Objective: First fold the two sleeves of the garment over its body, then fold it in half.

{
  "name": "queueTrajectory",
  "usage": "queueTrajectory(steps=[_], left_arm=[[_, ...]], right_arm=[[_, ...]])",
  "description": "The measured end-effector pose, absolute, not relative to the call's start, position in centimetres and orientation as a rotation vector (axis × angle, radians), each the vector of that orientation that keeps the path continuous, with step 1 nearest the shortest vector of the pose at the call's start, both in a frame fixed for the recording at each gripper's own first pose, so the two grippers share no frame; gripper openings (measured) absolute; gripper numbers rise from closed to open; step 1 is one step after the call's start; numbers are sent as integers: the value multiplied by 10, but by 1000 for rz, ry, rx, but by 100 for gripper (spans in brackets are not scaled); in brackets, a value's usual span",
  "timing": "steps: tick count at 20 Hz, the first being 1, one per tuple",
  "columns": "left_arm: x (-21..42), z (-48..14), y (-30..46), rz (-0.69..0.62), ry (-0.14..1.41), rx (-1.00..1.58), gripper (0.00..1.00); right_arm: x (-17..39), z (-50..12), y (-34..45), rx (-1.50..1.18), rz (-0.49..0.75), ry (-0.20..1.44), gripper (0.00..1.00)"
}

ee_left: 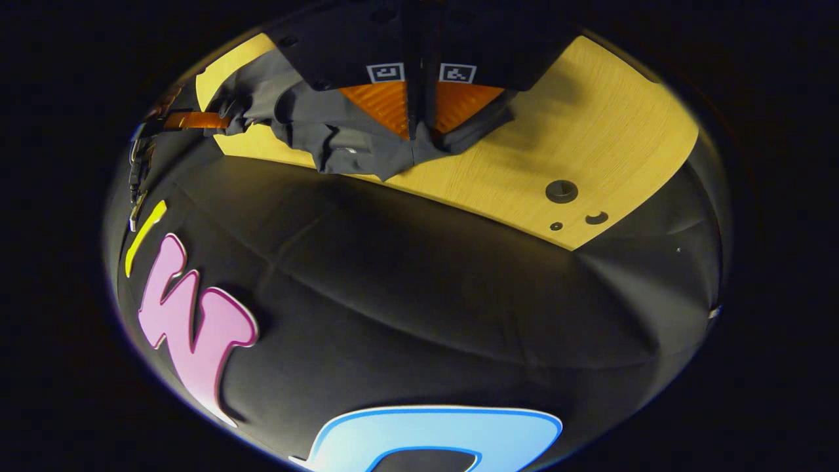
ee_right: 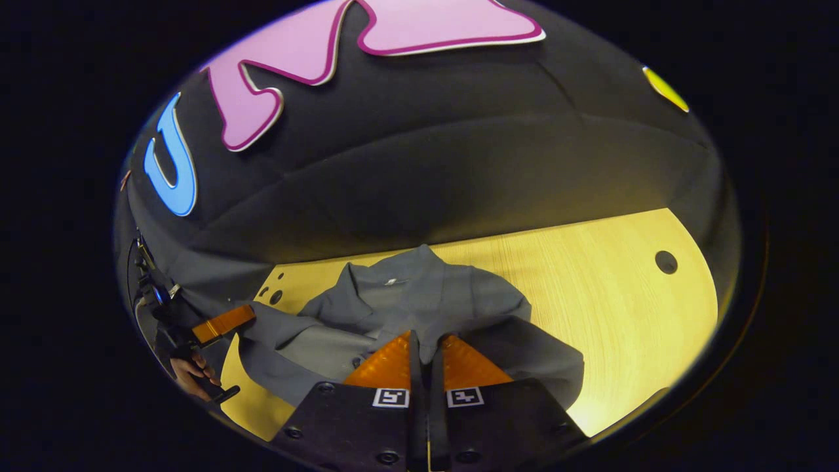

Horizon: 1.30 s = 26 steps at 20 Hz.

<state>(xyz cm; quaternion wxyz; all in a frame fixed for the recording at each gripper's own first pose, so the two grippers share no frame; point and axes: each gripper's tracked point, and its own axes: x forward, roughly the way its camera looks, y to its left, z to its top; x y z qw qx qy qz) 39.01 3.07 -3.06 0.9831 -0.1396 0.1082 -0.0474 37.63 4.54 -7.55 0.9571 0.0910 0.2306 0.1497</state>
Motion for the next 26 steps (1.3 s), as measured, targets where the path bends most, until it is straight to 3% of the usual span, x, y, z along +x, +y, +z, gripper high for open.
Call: queueTrajectory(steps=[5, 6, 7, 8, 9, 10, 11, 12, 15, 17, 18, 20, 26], left_arm=[[416, -47, 36, -87, 257, -325, 5], [418, -52, 38, -79, 267, -309, 5], [417, -56, 40, -64, 281, -292, 5], [417, -60, 40, -52, 295, -273, 6], [418, -64, 41, -37, 307, -247, 10], [416, -65, 41, -29, 312, -224, 12], [413, -64, 39, -23, 311, -204, 15], [410, -59, 40, -15, 303, -182, 25], [397, -33, 37, -16, 254, -135, 60], [386, -18, 42, -5, 221, -92, 84], [375, -8, 43, 0, 206, -69, 92], [352, 6, 42, 1, 176, -31, 96], [260, 33, 43, -6, 113, -48, 96]], right_arm=[[416, -88, 50, 207, 293, 481, 7], [421, -94, 49, 213, 279, 486, 0], [424, -100, 47, 215, 261, 497, 15], [427, -106, 45, 214, 247, 510, 19], [425, -109, 46, 215, 249, 522, 30], [422, -110, 45, 207, 249, 527, 19], [422, -110, 42, 183, 235, 525, 30], [421, -106, 41, 162, 233, 511, 19], [409, -89, 36, 117, 220, 474, 84], [395, -74, 36, 112, 220, 444, 99], [387, -67, 35, 103, 216, 420, 99], [367, -53, 31, 70, 201, 374, 99], [294, -16, 24, -8, 146, 241, 99]])
